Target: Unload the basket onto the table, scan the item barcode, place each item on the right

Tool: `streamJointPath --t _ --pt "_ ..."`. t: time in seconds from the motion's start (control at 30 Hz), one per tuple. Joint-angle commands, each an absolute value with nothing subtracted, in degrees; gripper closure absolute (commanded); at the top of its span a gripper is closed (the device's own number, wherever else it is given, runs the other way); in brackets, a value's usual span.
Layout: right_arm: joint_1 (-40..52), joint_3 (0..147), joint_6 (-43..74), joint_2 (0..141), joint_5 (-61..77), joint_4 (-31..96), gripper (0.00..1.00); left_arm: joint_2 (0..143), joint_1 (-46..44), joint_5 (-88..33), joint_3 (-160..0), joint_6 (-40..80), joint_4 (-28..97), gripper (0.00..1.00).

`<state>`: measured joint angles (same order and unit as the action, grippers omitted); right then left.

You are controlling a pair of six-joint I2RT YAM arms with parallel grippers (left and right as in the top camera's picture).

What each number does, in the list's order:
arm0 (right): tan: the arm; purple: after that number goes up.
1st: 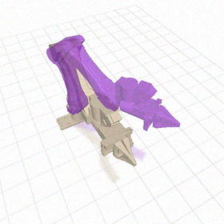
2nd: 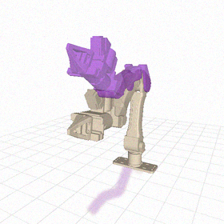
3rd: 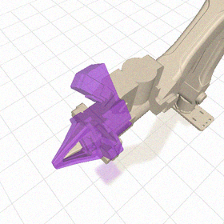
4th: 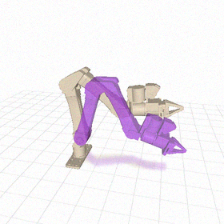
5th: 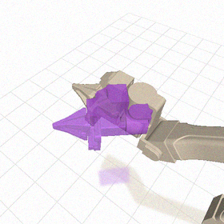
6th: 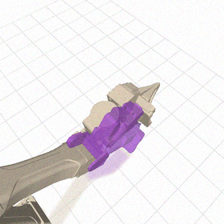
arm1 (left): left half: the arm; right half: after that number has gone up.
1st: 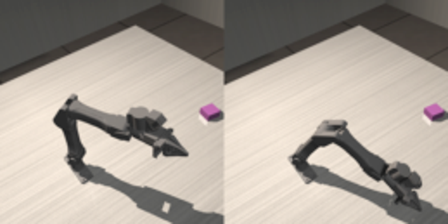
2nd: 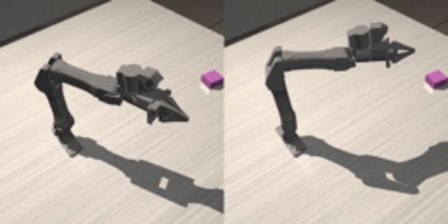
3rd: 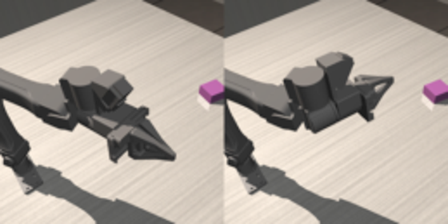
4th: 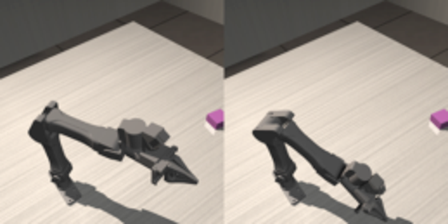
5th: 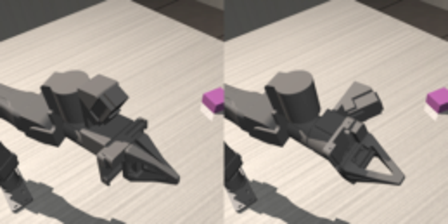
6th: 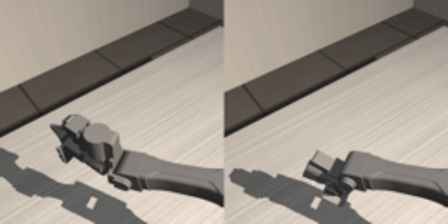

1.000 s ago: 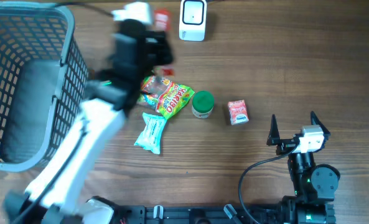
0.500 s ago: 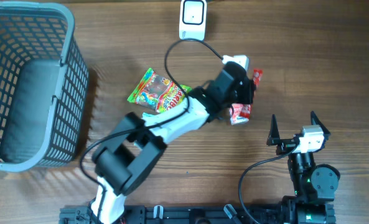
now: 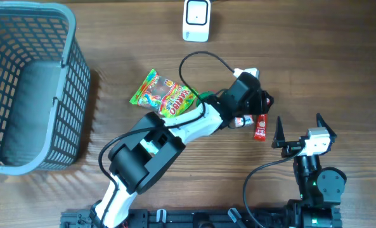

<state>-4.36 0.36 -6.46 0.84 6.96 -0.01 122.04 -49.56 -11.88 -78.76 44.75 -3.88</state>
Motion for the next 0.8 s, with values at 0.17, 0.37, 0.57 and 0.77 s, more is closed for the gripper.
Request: streamJointPath --t 0.17,0.37,0.57,0.77 --pt "-4.12 0.3 -6.0 0.43 5.98 -0.3 0.0 116.07 -46.89 -0.64 -92.23 23.7 18.59 0.64" --pt "-4.12 0.3 -5.98 0.43 5.98 -0.32 0.0 103.31 -44.56 18.04 -92.23 13.82 32.45 0.52" --pt "-4.12 0.3 -6.0 0.43 5.98 -0.3 0.0 82.83 -41.15 39.55 -92.27 -3.64 21.34 0.0" --pt "-4.12 0.3 -6.0 0.43 5.98 -0.3 0.0 69.58 -30.68 39.59 -92.27 -18.24 9.26 0.0"
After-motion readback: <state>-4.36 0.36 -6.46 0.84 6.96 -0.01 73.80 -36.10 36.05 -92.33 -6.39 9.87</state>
